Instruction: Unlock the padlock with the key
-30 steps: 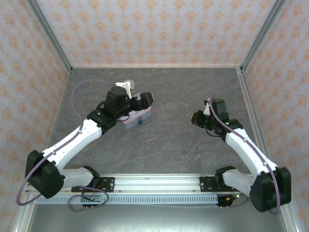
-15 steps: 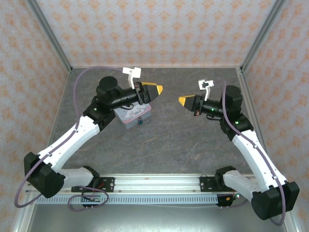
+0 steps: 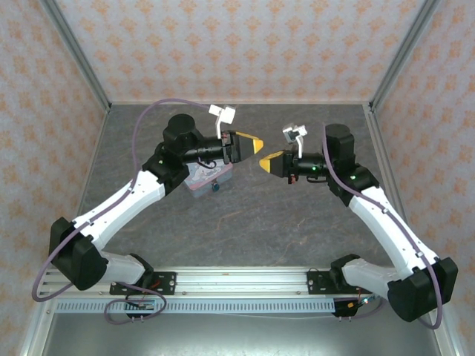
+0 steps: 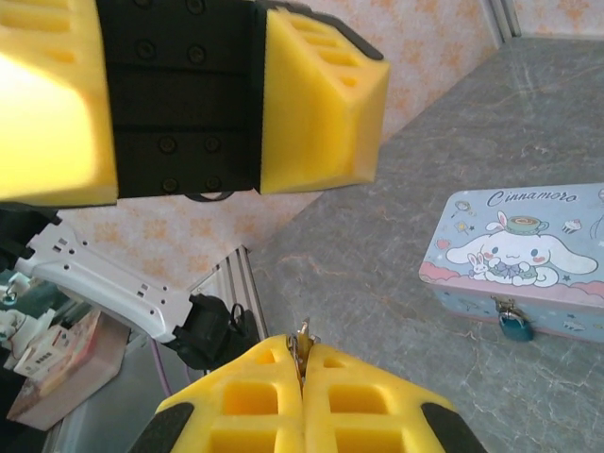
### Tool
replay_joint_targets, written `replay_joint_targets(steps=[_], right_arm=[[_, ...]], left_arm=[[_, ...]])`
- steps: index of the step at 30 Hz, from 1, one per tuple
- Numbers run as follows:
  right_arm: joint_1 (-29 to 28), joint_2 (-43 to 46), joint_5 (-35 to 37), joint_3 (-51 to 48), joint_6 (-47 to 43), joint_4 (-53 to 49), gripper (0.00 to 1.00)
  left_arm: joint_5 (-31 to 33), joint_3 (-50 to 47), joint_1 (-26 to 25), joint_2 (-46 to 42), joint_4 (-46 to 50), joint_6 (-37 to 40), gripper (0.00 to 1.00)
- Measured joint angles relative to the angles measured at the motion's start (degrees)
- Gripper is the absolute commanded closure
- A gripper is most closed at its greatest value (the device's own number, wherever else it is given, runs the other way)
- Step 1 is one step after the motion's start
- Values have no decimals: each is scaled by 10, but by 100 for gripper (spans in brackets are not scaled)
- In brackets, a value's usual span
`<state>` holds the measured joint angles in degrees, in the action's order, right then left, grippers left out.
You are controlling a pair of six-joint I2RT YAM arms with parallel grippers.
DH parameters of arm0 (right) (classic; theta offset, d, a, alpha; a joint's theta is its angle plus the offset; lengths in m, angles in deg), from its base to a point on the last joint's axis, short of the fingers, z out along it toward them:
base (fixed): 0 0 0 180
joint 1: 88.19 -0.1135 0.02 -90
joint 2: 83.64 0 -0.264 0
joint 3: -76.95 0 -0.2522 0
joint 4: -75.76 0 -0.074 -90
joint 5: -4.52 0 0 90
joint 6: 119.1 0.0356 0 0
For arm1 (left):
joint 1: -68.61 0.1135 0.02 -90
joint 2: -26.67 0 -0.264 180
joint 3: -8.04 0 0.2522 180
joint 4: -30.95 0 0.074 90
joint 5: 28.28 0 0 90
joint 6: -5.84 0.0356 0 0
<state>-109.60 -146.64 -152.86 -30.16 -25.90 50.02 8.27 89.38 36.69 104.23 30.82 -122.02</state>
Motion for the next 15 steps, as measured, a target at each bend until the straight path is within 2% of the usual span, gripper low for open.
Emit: replay_joint_targets(steps=[9, 15], right_arm=[[-4, -24, -13, 26, -33, -29, 100], [-4, -24, -17, 26, -34, -33, 100]], left_arm=[[-27, 17, -15, 19, 31, 31, 63], [-31, 17, -16, 29, 46, 39, 64]])
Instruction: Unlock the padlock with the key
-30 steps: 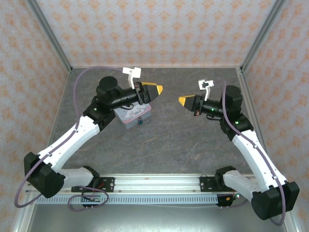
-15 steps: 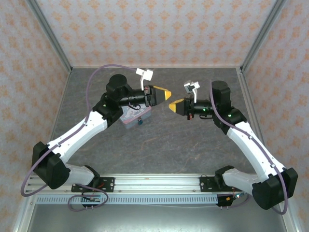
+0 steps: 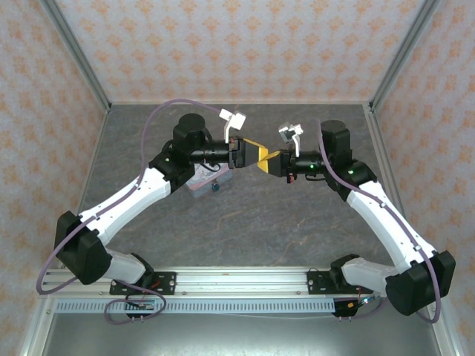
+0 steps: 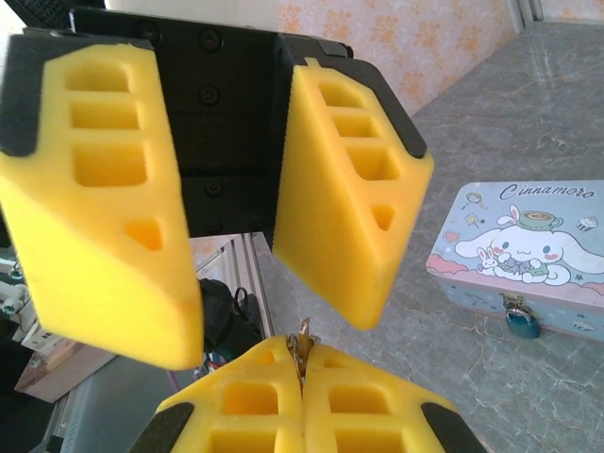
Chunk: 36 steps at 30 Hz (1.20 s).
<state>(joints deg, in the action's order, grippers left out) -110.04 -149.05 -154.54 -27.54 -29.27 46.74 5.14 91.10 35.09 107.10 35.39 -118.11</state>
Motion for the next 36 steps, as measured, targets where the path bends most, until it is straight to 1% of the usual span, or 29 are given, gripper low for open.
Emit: replay_joint_targets(steps=[1, 13, 18, 23, 24, 26, 27, 36], right_arm=[[0, 0, 0, 0, 0, 0, 100], [0, 0, 0, 0, 16, 21, 100], [-3, 5, 1, -9, 30, 33, 100], [-3, 7, 5, -15, 45, 42, 100], [-3, 7, 5, -15, 46, 42, 97], [-3, 7, 7, -15, 45, 40, 87], [-3, 7, 8, -15, 44, 38, 84], [-3, 11, 23, -36, 23, 11, 64]], left_arm=[[0, 0, 0, 0, 1, 0, 64], [0, 0, 0, 3, 16, 16, 85], [0, 0, 0, 3, 22, 27, 100], [2, 0, 0, 2, 25, 41, 100], [3, 0, 0, 2, 25, 42, 100], [7, 0, 0, 2, 27, 46, 100], [10, 0, 0, 2, 28, 49, 100], [42, 0, 0, -13, 40, 56, 100]])
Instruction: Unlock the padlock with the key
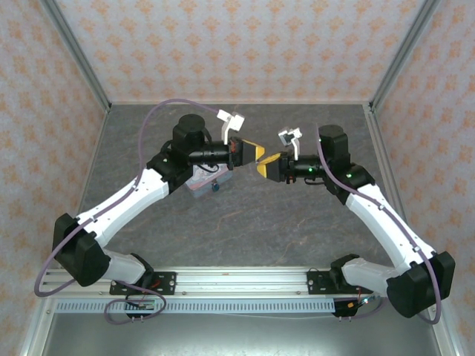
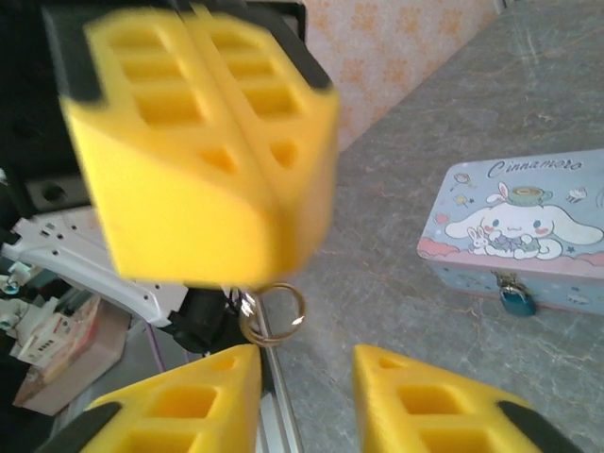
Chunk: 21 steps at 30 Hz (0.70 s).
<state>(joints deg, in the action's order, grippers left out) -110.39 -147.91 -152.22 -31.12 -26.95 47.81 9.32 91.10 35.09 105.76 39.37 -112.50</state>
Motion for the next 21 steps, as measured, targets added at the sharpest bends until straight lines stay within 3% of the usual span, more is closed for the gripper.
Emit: replay_joint_targets(steps=[7, 15, 21], right_arm=[[0, 36, 11, -30, 10, 13, 62], [0, 65, 30, -102, 151, 254, 58], [0, 47, 57, -111, 235, 379, 57]], left_arm=[[22, 0, 0, -11, -9, -6, 100], [90, -51, 0, -22, -97, -75, 100], [143, -84, -1, -27, -152, -123, 100]])
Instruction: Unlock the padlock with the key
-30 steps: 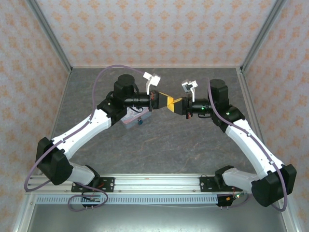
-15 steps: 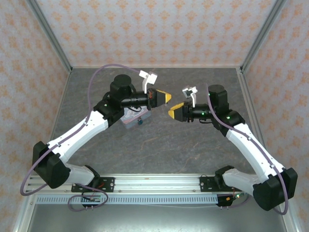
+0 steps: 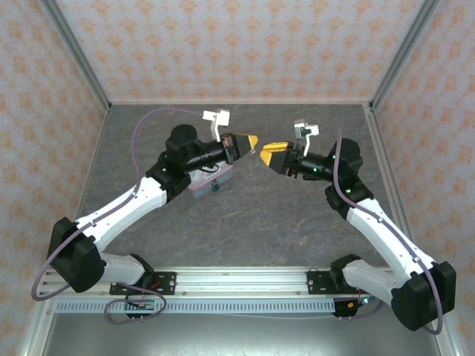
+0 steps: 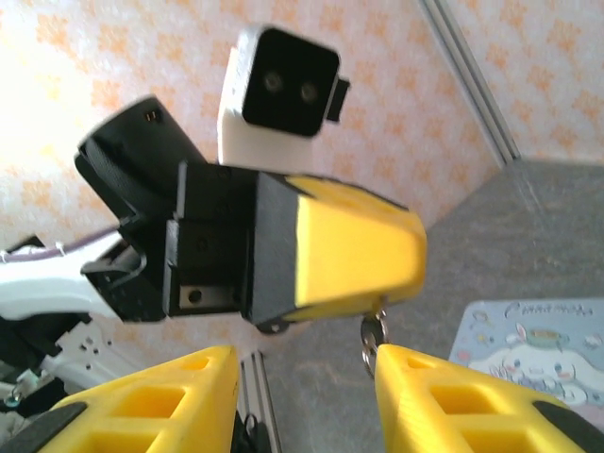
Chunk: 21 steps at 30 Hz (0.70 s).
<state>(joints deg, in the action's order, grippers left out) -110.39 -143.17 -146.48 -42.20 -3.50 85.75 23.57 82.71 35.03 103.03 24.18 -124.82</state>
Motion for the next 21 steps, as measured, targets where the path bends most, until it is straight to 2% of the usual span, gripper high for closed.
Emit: replay_joint_targets(steps=[8, 21], right_arm=[[-3, -53, 13, 0, 59, 59, 58], [-22, -75, 21, 2, 85, 89, 61]], left_arm=[[19, 0, -2, -3, -24, -18, 100], [27, 0, -2, -3, -30, -20, 100]])
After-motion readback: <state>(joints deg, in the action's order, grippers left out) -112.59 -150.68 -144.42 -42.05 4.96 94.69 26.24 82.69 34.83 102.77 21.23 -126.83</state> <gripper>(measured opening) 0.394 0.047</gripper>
